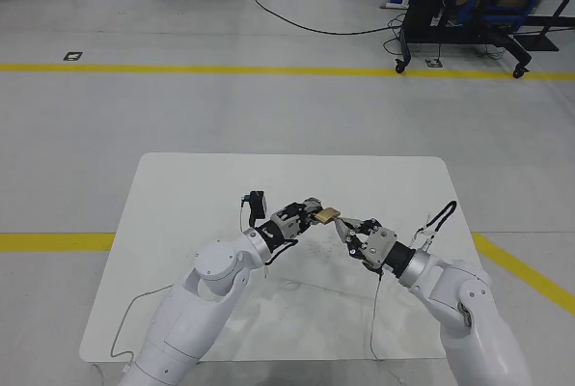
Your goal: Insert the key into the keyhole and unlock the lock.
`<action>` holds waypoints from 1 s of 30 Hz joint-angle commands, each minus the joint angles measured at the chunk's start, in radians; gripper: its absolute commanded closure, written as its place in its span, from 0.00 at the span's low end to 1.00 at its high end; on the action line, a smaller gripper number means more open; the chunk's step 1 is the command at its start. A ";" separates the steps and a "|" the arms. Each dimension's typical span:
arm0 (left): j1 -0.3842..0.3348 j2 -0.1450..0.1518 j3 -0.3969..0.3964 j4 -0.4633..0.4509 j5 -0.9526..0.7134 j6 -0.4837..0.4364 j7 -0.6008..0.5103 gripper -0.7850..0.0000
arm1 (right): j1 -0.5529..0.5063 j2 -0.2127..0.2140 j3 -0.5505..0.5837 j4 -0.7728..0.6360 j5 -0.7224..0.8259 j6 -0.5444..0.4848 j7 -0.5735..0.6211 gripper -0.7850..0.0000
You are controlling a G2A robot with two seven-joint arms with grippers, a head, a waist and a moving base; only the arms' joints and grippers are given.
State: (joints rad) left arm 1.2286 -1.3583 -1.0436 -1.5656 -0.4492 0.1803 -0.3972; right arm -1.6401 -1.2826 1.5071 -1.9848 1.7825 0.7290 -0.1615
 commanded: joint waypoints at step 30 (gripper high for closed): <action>-0.363 -0.088 0.407 0.379 0.582 0.243 -0.083 0.94 | -0.329 0.031 0.349 -0.270 -0.438 -0.171 0.401 0.00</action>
State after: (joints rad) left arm 0.8754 -1.4381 -0.6496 -1.2053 0.1363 0.4175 -0.4782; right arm -1.9695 -1.2513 1.8559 -2.2546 1.3442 0.5577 0.2396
